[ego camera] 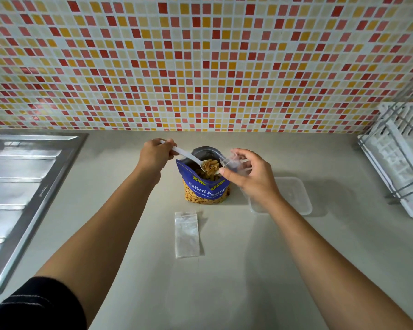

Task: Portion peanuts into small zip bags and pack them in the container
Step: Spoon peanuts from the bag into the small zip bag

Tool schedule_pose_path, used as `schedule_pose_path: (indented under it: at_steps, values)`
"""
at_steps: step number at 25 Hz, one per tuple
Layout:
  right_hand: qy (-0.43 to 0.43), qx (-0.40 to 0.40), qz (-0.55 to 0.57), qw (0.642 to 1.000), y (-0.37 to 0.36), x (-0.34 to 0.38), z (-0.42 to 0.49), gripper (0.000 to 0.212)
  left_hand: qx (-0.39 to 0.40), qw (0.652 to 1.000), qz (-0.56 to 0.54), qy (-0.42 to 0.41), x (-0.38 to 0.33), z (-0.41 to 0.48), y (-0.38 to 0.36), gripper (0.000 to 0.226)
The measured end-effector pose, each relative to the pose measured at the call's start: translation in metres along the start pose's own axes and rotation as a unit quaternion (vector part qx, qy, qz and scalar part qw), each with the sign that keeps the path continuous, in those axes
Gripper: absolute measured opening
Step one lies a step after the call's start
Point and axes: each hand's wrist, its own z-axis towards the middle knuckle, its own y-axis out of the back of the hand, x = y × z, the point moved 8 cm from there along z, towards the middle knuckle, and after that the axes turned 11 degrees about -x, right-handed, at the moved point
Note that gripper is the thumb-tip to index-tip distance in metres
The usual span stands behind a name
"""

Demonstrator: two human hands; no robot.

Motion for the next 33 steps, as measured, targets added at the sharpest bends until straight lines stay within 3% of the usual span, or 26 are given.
schedule_pose_path:
  at_steps: [12,17,19,22,25,27,29,33]
  values:
    - [0.121,0.01,-0.23,0.966,-0.008,0.026,0.006,0.062,-0.016,0.994,-0.082,0.066,-0.003,0.015,0.014,0.016]
    - [0.138,0.007,-0.221,0.965,-0.018,0.04,0.005,0.055,-0.02,0.996,-0.083,0.036,-0.034,0.009,0.021,0.015]
    - [0.124,0.001,-0.174,0.977,-0.022,0.042,0.002,0.053,-0.016,0.999,-0.043,-0.028,-0.055,-0.001,0.022,0.018]
    - [0.074,-0.03,-0.087,0.993,-0.026,0.04,0.0,0.051,-0.005,0.98,0.034,-0.197,-0.097,-0.032,0.02,0.02]
    - [0.025,-0.053,-0.018,0.998,-0.026,0.038,-0.001,0.05,-0.006,0.916,0.136,-0.378,-0.132,-0.073,0.02,0.023]
    - [0.025,-0.05,0.022,0.998,-0.026,0.041,-0.002,0.046,-0.028,0.881,0.165,-0.442,-0.146,-0.089,0.025,0.026]
    - [0.025,-0.049,0.041,0.998,-0.026,0.042,-0.003,0.044,-0.066,0.889,0.132,-0.433,-0.153,-0.087,0.039,0.025]
    - [-0.01,-0.083,0.09,0.992,-0.013,0.028,-0.006,0.049,-0.115,0.958,-0.054,-0.258,-0.121,-0.044,0.063,0.018]
